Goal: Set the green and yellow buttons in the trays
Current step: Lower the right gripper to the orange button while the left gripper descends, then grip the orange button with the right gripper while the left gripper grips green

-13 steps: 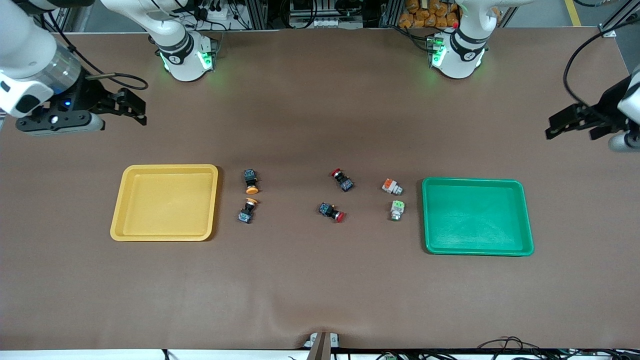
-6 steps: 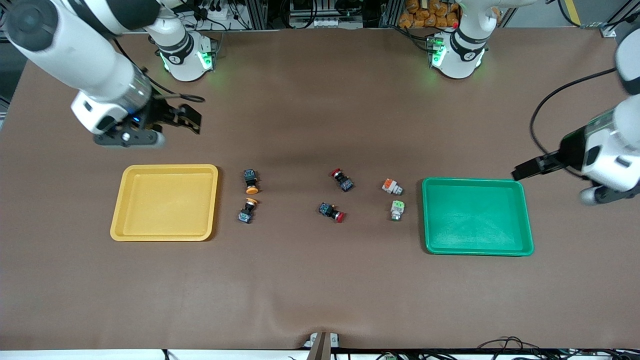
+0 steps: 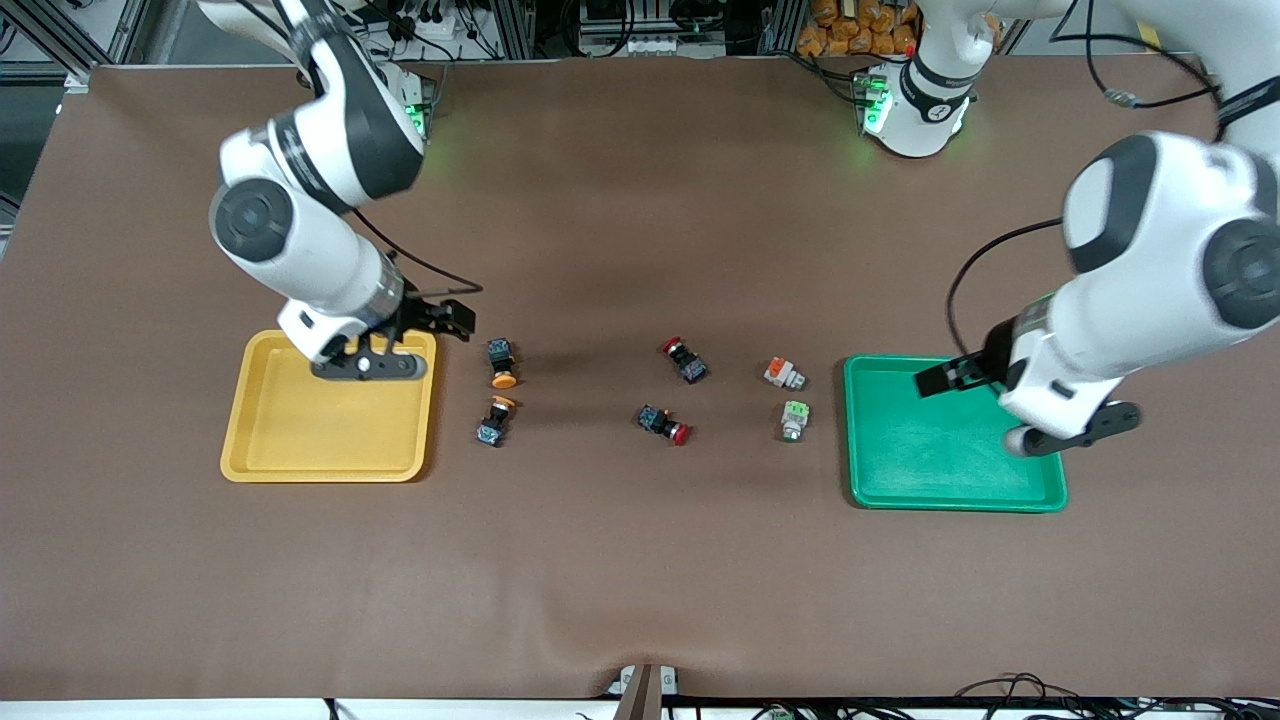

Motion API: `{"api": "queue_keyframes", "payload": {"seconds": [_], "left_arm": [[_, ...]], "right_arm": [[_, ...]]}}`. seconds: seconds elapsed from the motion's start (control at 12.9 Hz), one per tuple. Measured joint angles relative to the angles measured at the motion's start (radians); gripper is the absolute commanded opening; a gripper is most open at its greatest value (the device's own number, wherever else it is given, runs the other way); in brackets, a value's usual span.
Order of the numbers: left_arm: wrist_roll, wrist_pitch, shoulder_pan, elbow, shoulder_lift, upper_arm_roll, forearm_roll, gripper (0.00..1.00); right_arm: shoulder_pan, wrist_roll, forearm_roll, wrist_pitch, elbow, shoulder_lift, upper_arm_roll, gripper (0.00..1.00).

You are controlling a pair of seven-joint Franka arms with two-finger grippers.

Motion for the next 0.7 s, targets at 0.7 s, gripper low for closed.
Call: {"api": "queue_keyframes", "payload": {"seconds": [0.7], "left_arm": [[-0.257, 0.073, -0.147, -0.006, 0.225, 0.000, 0.000, 1.00]], "right_arm": [[0.083, 0.000, -0.059, 0.322, -0.123, 0.135, 0.000, 1.00]]}}
